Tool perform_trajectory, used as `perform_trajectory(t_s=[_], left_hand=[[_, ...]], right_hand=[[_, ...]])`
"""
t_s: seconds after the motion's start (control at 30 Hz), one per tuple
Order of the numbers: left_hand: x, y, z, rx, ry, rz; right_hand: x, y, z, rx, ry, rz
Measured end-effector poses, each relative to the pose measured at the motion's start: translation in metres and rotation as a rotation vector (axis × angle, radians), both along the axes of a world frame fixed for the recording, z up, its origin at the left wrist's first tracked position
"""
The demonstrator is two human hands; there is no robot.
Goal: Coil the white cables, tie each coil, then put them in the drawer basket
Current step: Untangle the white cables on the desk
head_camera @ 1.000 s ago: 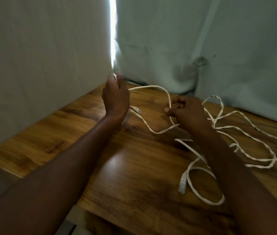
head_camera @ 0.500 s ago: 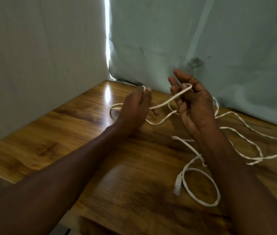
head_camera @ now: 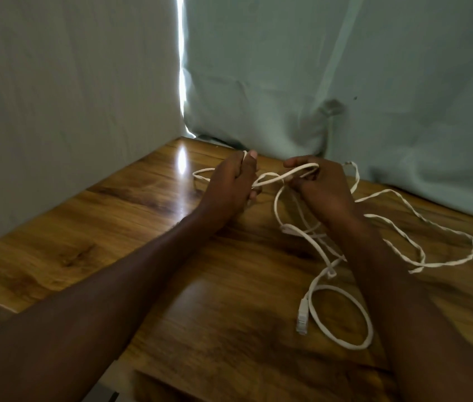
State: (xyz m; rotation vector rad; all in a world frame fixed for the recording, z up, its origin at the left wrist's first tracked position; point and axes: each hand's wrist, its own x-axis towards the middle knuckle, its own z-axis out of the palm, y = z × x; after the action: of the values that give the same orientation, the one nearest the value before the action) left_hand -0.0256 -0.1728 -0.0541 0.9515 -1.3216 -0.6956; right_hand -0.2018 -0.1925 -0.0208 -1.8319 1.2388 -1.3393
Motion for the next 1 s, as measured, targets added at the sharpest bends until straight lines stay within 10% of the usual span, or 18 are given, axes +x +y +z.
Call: perform_trajectory(t_s=[0.37, 0.53, 0.73, 0.9, 1.0], left_hand=[[0.021, 0.000, 0.018, 0.117, 0.362, 0.071], [0.020, 0.003, 0.016, 0.119, 0.223, 0.015], [0.021, -0.004, 0.001, 0.053, -0.297, 0.160], [0.024, -0.006, 0.001, 0.069, -0.416, 0.307], [0.027, -0.006, 0.003, 0.070, -0.429, 0.378]], right_hand=[[-0.015, 0.004, 0.001, 0.090, 0.410, 0.120], [-0.008, 0.005, 0.004, 0.355, -0.231, 0.157], [-0.006, 0.010, 0.015, 0.026, -0.539, -0.015], [-0.009, 0.019, 0.015, -0.540, -0.084, -0.290], [-0.013, 0.018, 0.013, -0.517, 0.145, -0.370]])
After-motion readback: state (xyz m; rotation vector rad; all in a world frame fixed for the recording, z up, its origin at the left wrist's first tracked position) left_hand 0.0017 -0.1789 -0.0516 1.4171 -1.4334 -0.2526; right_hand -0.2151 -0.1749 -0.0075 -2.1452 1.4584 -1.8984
